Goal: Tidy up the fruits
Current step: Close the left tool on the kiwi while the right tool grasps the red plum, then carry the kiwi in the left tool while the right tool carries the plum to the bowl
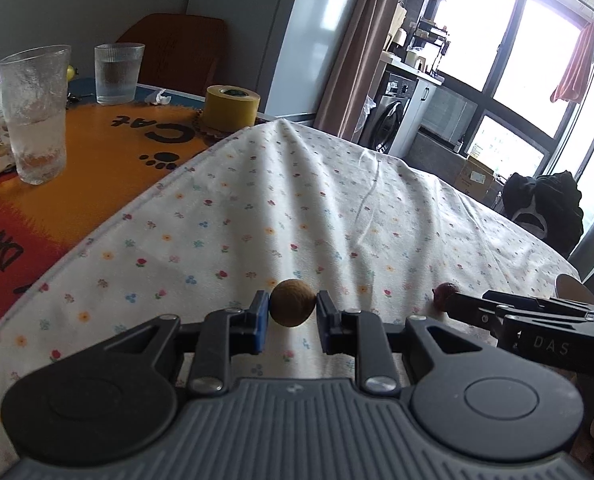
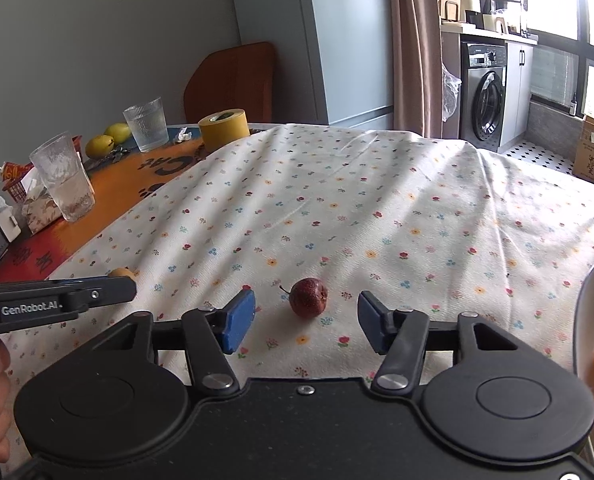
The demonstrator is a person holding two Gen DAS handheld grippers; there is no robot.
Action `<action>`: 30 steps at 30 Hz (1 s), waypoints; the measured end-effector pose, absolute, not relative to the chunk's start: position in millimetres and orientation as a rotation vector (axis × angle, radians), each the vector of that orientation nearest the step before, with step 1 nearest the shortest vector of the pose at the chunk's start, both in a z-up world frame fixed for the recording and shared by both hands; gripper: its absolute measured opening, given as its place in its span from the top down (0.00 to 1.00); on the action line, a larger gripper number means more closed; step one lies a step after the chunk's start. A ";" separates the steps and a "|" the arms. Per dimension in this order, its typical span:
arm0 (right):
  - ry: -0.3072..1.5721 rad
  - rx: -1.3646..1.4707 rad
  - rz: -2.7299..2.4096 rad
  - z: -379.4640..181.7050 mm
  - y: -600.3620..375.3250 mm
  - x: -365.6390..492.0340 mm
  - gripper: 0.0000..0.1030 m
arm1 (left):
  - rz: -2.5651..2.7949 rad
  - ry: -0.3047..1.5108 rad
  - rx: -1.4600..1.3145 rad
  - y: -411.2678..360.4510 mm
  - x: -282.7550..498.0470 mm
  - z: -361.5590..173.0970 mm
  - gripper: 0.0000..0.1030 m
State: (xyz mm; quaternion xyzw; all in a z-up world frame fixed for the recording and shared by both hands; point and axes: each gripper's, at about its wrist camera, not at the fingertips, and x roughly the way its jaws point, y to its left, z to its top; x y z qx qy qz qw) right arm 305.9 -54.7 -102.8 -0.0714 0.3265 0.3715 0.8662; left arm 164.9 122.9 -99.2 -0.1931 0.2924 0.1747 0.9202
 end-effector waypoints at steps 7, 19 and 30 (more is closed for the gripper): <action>0.696 -0.153 0.777 -110.2 -44.3 314.6 0.61 | 0.381 0.597 -0.402 131.0 154.7 -96.7 0.77; 0.674 -0.148 0.751 -98.8 -65.3 302.2 0.80 | 0.360 0.586 -0.394 116.9 156.7 -90.1 0.77; 0.624 -0.098 0.697 -76.9 -107.7 294.2 0.80 | 0.286 0.571 -0.357 80.7 171.8 -79.3 0.77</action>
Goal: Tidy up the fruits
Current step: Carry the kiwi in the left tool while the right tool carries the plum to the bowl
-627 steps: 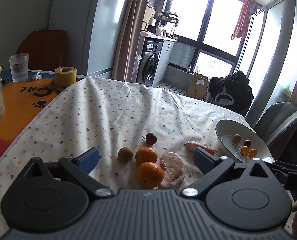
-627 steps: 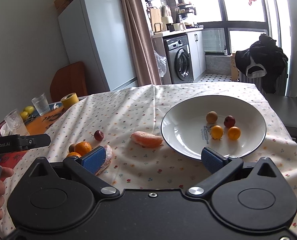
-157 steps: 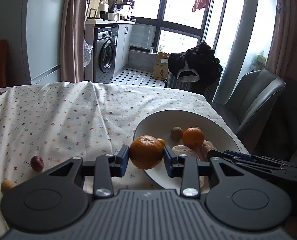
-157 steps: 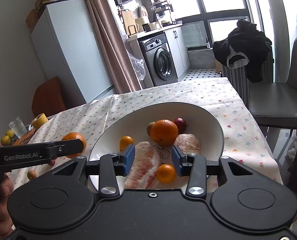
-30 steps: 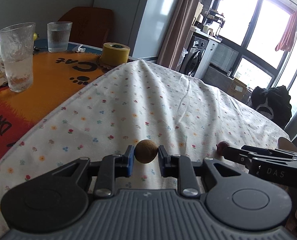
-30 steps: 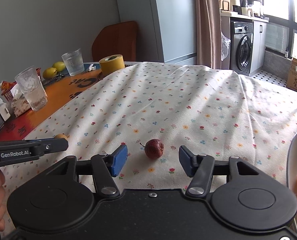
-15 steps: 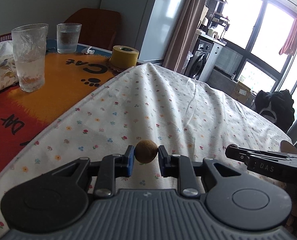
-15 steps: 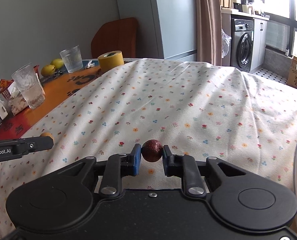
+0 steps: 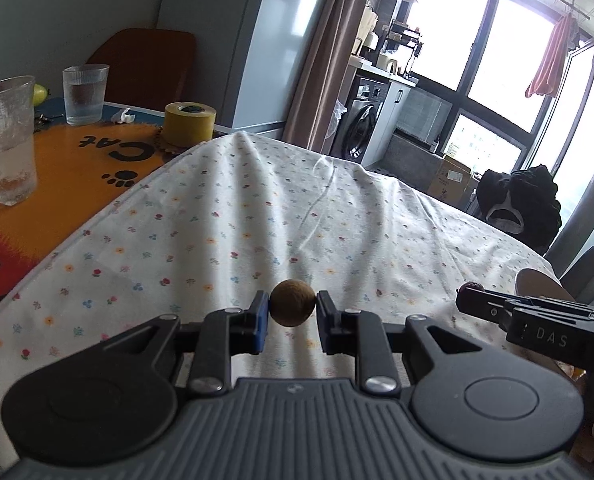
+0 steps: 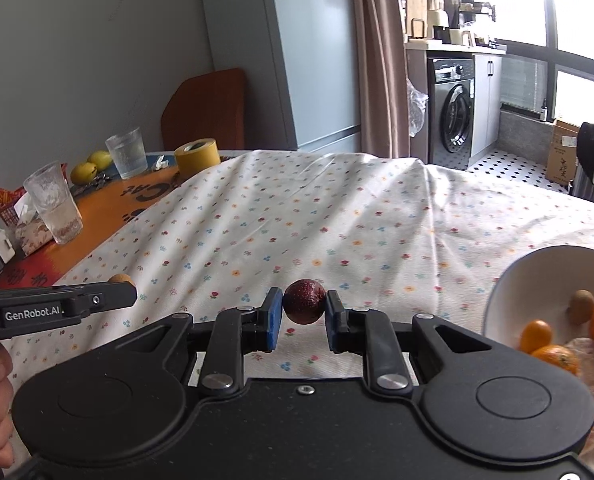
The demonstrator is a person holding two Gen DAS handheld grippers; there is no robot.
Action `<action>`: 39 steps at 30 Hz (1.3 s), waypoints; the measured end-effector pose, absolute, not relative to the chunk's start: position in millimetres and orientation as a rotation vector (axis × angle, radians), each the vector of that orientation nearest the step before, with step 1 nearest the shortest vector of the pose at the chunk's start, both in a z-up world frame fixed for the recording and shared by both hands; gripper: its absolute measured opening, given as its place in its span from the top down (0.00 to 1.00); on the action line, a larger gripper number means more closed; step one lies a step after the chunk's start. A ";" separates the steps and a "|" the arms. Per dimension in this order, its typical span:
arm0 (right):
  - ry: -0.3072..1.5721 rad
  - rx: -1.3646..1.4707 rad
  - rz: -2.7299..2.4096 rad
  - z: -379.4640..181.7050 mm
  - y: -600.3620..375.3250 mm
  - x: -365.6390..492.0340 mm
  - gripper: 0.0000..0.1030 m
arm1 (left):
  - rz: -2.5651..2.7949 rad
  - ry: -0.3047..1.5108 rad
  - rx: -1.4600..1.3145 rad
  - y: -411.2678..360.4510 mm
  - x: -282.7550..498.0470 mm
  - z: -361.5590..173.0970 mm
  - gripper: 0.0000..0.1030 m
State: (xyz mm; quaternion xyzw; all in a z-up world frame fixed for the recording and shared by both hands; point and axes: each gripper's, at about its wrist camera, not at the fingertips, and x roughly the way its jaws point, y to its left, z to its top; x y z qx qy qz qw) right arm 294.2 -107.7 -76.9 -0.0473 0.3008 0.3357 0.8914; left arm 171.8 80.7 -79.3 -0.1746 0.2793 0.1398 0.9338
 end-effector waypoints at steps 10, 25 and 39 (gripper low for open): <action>0.579 -0.062 0.619 -60.6 -154.2 293.7 0.80 | 0.197 0.545 -0.323 41.7 191.3 -63.6 0.77; 0.539 0.029 0.468 -52.3 -235.9 295.9 0.80 | 0.081 0.533 -0.263 -16.4 219.9 -49.1 0.77; 0.526 0.099 0.378 -58.6 -293.4 303.6 0.80 | -0.018 0.553 -0.213 -72.3 241.1 -46.9 0.77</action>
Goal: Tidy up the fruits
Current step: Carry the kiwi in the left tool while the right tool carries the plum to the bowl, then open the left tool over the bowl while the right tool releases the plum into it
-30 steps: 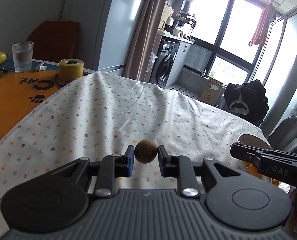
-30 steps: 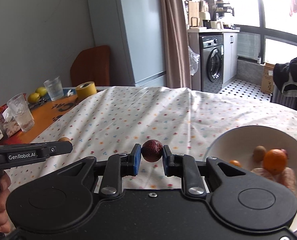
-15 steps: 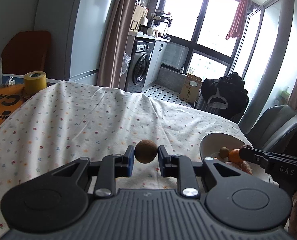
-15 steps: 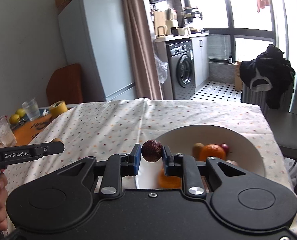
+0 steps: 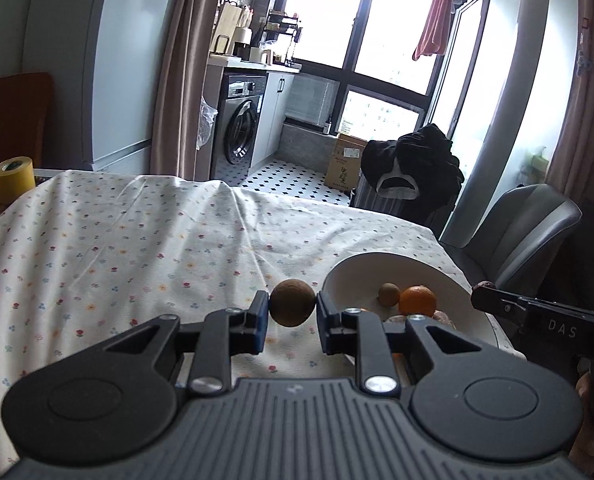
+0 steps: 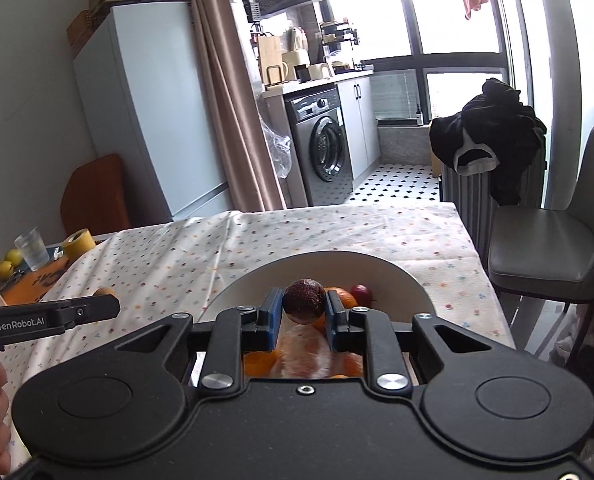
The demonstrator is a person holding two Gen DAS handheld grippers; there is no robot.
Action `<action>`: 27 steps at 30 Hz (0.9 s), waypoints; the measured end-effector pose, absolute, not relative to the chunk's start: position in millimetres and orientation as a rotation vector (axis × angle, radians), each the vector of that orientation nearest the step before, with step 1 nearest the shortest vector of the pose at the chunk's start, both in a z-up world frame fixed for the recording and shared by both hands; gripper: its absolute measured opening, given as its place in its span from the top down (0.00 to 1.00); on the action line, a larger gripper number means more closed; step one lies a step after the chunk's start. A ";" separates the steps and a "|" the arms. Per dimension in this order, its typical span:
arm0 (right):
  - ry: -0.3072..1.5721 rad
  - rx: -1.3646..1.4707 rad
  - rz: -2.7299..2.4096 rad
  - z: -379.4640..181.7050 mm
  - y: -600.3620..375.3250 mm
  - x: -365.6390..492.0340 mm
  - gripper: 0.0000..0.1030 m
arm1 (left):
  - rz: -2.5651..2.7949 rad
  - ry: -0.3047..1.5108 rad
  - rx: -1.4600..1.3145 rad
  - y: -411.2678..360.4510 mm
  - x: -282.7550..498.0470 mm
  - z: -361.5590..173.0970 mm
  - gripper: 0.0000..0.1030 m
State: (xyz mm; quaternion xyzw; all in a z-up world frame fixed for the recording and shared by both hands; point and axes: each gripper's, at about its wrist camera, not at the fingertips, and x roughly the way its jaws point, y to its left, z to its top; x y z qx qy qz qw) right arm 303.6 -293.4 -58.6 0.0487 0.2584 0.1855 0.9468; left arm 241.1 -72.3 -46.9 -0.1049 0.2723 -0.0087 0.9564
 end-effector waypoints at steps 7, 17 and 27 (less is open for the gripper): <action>0.529 0.124 0.355 -64.3 -311.2 302.4 0.80 | -0.086 0.571 -0.183 -103.5 247.7 -49.8 0.77; 0.539 0.142 0.361 -69.8 -320.0 297.4 0.80 | -0.119 0.583 -0.173 -126.9 255.3 -52.6 0.73; 0.552 0.144 0.385 -73.2 -312.9 290.5 0.80 | -0.040 0.571 -0.206 -98.2 246.1 -44.0 0.57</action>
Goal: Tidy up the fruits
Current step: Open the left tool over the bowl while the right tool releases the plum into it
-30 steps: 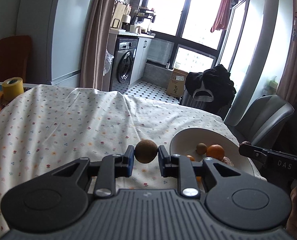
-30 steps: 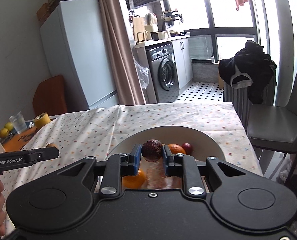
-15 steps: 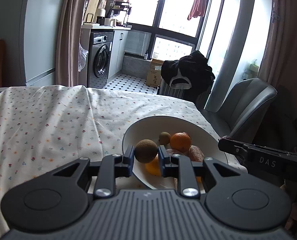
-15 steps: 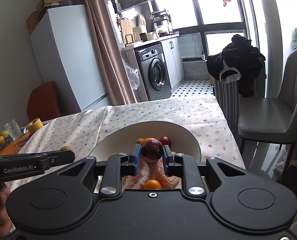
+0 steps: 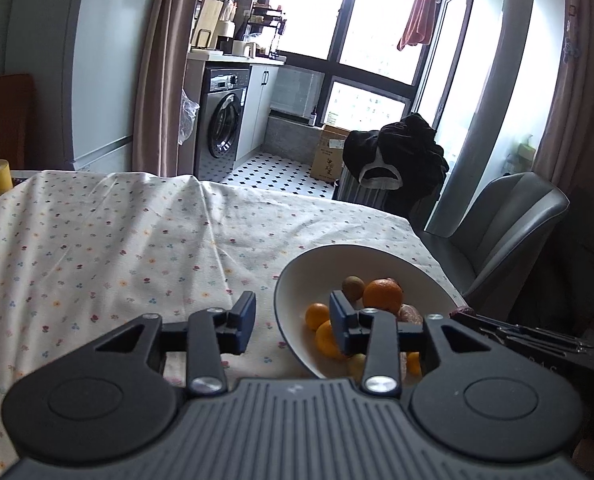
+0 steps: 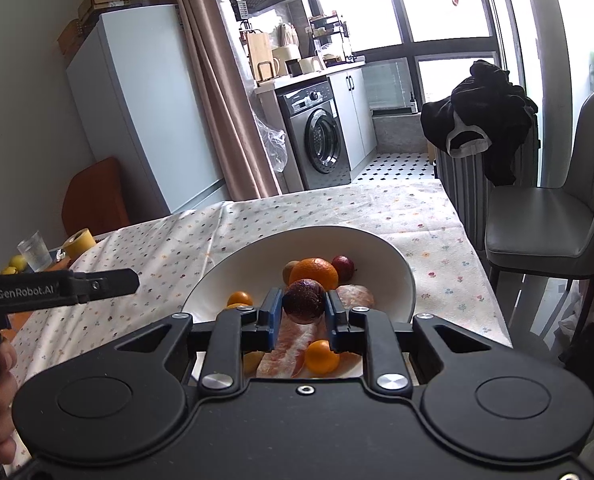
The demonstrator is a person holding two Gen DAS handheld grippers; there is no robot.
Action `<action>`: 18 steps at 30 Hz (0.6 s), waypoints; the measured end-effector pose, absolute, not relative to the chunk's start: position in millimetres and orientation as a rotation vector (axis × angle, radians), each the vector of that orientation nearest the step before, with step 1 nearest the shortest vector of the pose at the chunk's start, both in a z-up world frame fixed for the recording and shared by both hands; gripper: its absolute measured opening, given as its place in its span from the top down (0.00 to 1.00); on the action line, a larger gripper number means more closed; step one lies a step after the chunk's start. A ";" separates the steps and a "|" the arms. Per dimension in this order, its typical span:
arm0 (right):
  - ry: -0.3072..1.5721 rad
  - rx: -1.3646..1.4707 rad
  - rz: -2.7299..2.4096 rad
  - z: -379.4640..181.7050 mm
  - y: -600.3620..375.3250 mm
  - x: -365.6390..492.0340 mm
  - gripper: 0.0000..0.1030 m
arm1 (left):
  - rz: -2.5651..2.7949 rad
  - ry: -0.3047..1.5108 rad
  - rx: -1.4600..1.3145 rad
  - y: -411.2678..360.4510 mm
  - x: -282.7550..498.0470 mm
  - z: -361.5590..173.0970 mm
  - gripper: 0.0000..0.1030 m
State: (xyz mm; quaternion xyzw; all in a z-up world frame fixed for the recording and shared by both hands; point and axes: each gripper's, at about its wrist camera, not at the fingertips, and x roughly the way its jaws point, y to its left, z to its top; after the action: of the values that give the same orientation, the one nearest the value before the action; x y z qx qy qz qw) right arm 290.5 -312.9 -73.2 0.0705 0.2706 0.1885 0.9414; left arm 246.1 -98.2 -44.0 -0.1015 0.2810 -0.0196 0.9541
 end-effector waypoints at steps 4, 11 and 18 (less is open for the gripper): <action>0.566 0.136 0.408 -72.4 -307.2 285.8 0.73 | -0.017 0.560 -0.209 -86.7 237.8 -42.5 0.47; 0.558 0.126 0.408 -66.9 -299.0 276.0 0.54 | 0.022 0.549 -0.214 -68.5 221.5 -39.6 0.23; 0.552 0.121 0.408 -63.6 -292.3 264.7 0.45 | 0.043 0.549 -0.206 -56.5 206.5 -38.5 0.18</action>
State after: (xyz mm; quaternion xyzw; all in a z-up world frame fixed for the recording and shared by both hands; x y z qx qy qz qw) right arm 264.7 -292.3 -63.6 0.0592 0.2706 0.1997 0.9399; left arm 206.5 -56.5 -38.5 -0.1017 0.2703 0.0214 0.9571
